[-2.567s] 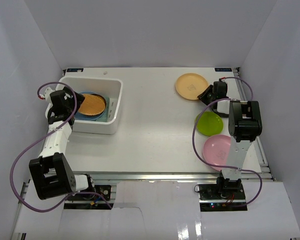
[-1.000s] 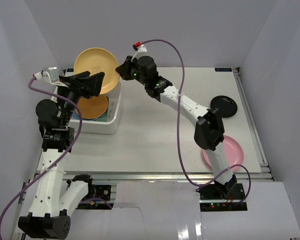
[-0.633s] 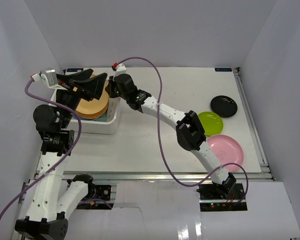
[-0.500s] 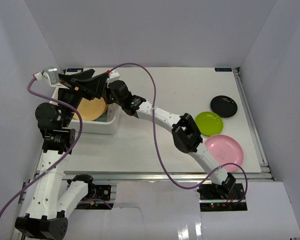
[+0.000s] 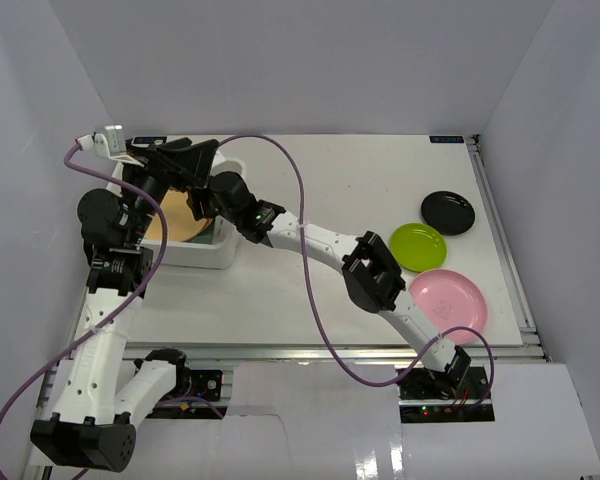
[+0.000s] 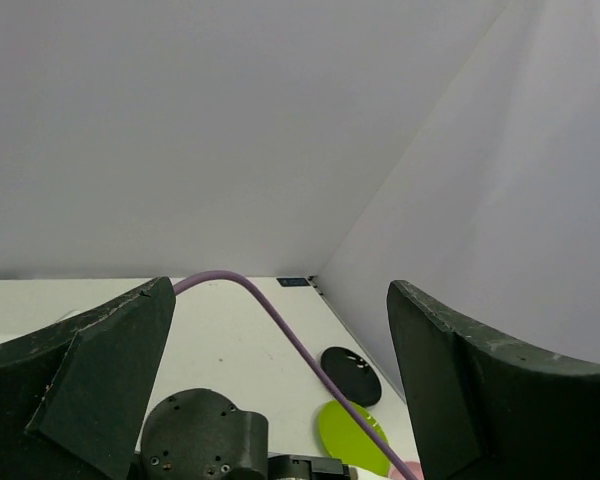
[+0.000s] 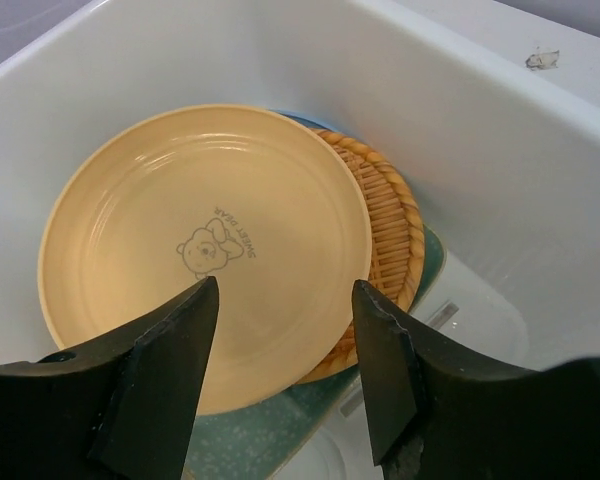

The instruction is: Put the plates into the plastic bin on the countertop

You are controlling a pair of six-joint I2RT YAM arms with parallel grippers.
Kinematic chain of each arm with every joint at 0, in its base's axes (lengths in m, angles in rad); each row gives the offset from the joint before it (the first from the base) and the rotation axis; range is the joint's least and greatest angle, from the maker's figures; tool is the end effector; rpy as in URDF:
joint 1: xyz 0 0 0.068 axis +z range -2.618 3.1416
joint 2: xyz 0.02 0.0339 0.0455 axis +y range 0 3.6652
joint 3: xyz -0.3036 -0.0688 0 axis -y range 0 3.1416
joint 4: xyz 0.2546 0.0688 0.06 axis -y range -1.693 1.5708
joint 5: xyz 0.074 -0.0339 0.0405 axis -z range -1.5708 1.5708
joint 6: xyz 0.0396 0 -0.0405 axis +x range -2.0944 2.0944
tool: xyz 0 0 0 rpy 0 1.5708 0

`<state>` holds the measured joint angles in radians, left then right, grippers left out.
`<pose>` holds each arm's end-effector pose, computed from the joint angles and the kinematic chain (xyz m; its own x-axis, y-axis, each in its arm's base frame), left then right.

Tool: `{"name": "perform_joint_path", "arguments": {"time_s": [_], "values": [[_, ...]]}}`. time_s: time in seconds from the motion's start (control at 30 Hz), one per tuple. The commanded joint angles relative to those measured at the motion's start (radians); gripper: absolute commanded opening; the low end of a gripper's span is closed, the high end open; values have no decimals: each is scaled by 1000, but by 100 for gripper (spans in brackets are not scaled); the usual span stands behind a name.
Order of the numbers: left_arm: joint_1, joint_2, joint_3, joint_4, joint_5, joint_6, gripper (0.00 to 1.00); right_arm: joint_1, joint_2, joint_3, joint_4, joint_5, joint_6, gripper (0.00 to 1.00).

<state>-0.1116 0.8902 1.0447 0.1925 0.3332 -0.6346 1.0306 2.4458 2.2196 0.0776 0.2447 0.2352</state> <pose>0.1735 -0.0325 0.4858 0.0286 -0.5670 -0.8233 0.5313 0.7062 -0.4679 0.3301 0.5317 0.2928 -0.2392 0.0407 -0.9701 -0.6716 0.7147 0.1956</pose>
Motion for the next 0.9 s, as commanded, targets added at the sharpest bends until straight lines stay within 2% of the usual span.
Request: {"name": "perform_joint_path", "arguments": {"time_s": [0.0,0.13,0.17,0.2,0.27,0.3,0.33,0.37,0.43,0.47,0.5,0.53,0.57,0.7,0.73,0.83,0.87], "values": [[-3,6,60,-34,-29,13,98,-15,-180,-30,77,-22,-14,63],[-3,47,84,-50,12,-25,98,-55,-382,-251,143,-71,35,62],[-3,71,90,-60,32,-46,98,-93,-431,-390,175,-82,55,61],[-5,85,92,-59,56,-62,98,-118,-544,-473,200,-88,93,60],[-16,122,101,-56,125,-89,98,-209,-664,-651,250,-107,130,57],[-49,172,106,-56,139,-102,98,-251,-782,-827,287,-102,145,55],[-77,200,110,-56,148,-99,98,-292,-841,-909,294,-87,186,52],[-117,229,120,-60,136,-90,98,-397,-891,-986,298,-93,212,43],[-273,338,130,-74,93,-47,96,-521,-1030,-1183,306,-136,287,31],[-331,381,153,-96,64,-31,94,-649,-1066,-1239,304,-153,305,24],[-426,427,169,-103,15,-21,92,-711,-1135,-1290,303,-162,315,24],[-460,520,184,-108,0,-10,91,-768,-1165,-1371,275,-166,325,23],[-492,567,199,-120,-16,-8,86,-881,-1188,-1403,260,-174,331,22],[-624,768,267,-130,-101,-10,78,-1156,-1243,-1531,226,-234,360,25],[-640,855,285,-143,-111,-13,78,-1255,-1240,-1566,228,-322,372,28],[-692,987,374,-179,-125,-20,77,-1371,-1225,-1611,235,-323,389,52],[-709,1059,391,-182,-135,-28,77,-1392,-1208,-1633,250,-328,394,53]]}}
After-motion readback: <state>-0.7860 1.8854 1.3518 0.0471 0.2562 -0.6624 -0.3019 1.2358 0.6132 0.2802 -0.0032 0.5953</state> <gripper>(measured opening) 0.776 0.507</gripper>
